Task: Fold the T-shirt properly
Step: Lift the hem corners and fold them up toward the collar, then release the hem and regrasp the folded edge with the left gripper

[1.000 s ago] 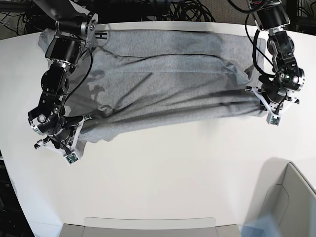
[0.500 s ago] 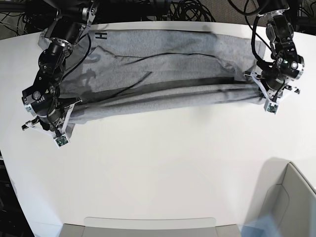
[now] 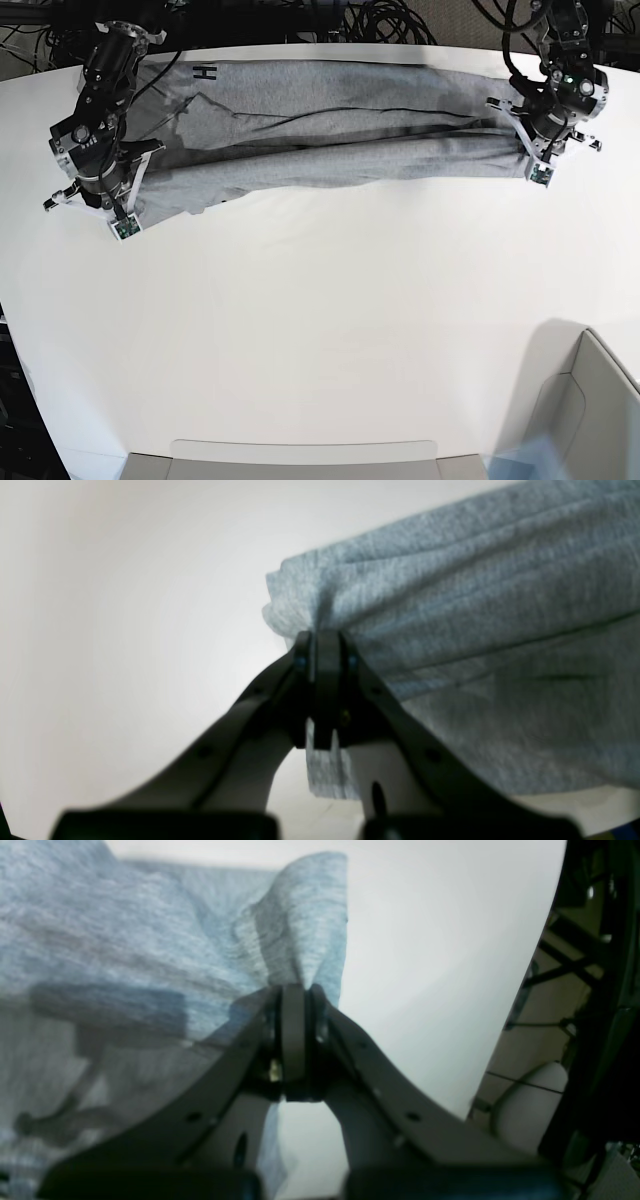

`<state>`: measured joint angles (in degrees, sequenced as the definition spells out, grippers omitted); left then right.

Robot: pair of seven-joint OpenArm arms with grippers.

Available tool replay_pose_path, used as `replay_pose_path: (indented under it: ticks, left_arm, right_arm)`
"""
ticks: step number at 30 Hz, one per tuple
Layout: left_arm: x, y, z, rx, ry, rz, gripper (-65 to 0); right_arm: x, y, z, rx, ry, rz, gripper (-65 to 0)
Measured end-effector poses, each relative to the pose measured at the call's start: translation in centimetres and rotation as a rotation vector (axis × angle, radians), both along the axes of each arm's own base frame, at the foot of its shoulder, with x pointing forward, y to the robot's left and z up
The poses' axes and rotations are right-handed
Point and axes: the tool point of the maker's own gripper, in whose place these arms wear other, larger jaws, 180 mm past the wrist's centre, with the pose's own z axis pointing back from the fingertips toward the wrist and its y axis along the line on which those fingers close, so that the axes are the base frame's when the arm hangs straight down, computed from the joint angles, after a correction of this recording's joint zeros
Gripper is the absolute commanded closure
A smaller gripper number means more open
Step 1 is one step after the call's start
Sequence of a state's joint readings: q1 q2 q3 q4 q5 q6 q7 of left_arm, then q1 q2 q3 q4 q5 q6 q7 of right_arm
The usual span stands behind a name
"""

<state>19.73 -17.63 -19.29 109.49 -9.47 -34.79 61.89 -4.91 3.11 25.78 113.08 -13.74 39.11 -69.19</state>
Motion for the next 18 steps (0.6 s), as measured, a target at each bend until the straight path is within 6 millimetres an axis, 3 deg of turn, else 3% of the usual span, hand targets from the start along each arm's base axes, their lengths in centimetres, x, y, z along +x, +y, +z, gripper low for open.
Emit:
replay_pose_path:
  ticks: [4,10,18]
  left_arm:
    - [-0.8,-0.1,-0.4,-0.001,0.019,-0.001,0.0]
    - [-1.1,0.0,-0.5,-0.001,0.025,-0.001,0.0]
    - [-2.2,-0.6,-1.3,-0.016,0.053,0.007,-1.0]
  right_arm:
    - [-1.9,0.0,-0.7,-0.01,0.033,0.005,0.0]
    - [-6.0,0.3,-3.6,0.0,0.151,0.006,0.0]
    - [-7.4,1.2,-4.7,0.026,0.188,0.007,0.0]
